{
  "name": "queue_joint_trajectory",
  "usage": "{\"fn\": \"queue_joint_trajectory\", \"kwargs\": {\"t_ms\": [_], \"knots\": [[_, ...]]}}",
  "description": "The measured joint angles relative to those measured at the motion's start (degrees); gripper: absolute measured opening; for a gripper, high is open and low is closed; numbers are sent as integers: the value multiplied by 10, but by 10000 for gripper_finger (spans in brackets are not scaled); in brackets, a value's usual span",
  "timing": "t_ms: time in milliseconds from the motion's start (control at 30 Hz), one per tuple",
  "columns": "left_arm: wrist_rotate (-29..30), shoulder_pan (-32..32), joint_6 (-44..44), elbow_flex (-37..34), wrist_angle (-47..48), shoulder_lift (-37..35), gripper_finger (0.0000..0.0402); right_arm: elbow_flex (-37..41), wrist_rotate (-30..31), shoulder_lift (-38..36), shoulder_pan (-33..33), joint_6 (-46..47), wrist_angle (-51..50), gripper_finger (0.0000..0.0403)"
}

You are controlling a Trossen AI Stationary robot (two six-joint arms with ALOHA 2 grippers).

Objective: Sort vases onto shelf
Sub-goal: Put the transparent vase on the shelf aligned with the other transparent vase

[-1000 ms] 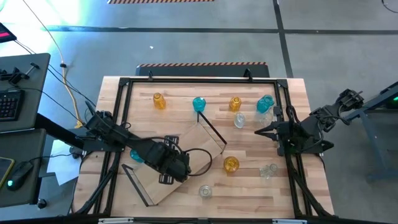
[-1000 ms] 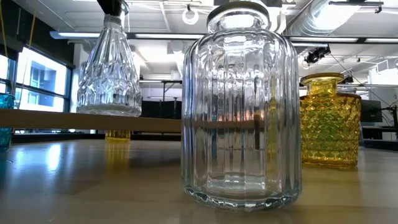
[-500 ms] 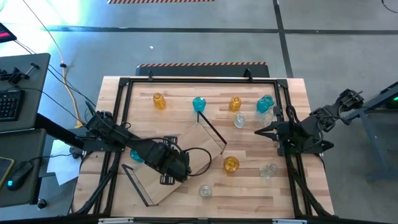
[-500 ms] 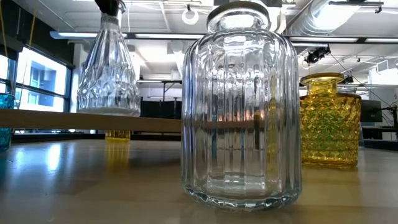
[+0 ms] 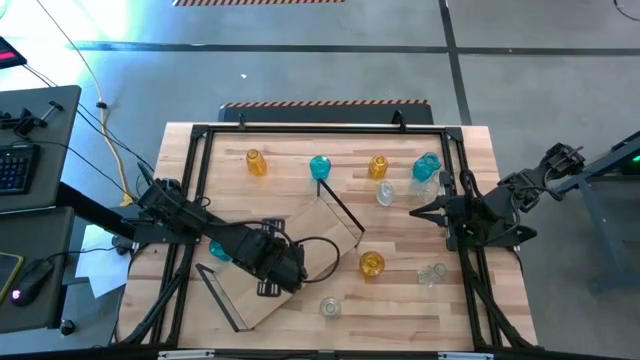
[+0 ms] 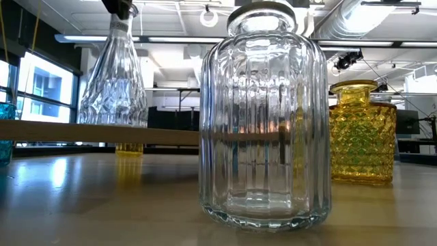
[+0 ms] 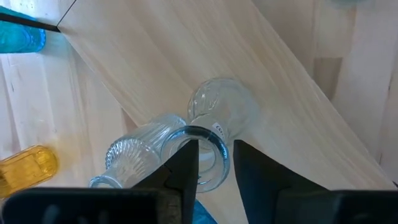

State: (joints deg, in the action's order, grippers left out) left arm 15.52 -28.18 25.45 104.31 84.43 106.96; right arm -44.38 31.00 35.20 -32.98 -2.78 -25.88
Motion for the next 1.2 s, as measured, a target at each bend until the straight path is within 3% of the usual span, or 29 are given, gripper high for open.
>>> {"fn": "queue_joint_trajectory", "kwargs": {"t_ms": [1200], "knots": [[22, 5, 10, 0, 43, 0, 102, 0, 0, 0, 0, 4, 0, 0]]}}
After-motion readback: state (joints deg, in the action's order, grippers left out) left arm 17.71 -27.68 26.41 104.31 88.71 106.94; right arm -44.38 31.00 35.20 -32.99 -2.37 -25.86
